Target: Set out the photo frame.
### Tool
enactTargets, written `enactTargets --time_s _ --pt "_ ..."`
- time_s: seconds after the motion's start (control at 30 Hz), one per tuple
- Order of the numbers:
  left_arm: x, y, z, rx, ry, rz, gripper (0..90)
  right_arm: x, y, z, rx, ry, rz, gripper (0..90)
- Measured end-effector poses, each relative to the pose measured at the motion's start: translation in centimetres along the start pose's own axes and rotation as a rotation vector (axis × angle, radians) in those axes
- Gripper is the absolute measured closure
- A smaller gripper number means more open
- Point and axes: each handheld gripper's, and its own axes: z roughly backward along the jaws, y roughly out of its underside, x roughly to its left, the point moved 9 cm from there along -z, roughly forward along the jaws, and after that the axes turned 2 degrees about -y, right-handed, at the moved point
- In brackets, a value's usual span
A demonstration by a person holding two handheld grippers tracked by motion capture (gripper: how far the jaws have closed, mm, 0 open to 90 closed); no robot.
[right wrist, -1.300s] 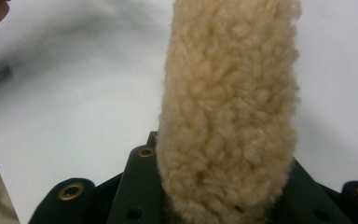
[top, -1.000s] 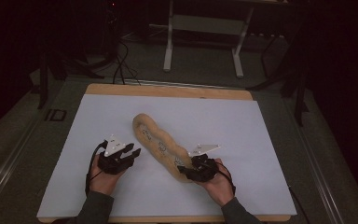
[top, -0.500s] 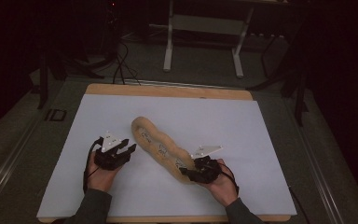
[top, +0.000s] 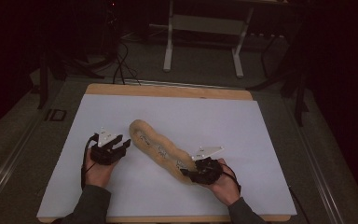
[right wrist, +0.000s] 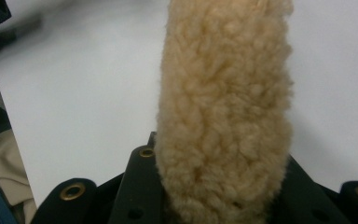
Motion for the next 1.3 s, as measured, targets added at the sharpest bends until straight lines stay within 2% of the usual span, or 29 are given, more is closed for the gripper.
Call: enactTargets --time_s 0.13,0.23,0.57,0.87,1.1,1.3 --pt "0.2 0.0 -0.3 0.004 -0.003 0.003 60.0 0.1 0.1 0.1 0.0 -0.01 0.005 73.3" --pt "0.3 -0.1 -0.4 0.0 0.0 0.013 60.0 0.2 0.1 0.2 0.0 -0.017 0.026 73.3" --pt "0.5 -0.1 -1.1 0.004 -0.008 0.006 58.8 0.7 0.5 0.6 0.012 -0.05 0.073 73.3" --pt "0.5 -0.1 -2.0 0.0 0.017 -0.003 58.9 0.7 0.6 0.7 0.016 -0.061 0.093 73.1" --pt "0.2 -0.1 -2.2 -0.002 0.017 -0.028 68.2 0.6 0.7 0.7 0.023 -0.067 0.105 72.7" --pt "0.2 -0.1 -2.1 0.005 0.01 -0.036 71.0 0.6 0.7 0.7 0.022 -0.068 0.107 72.5"
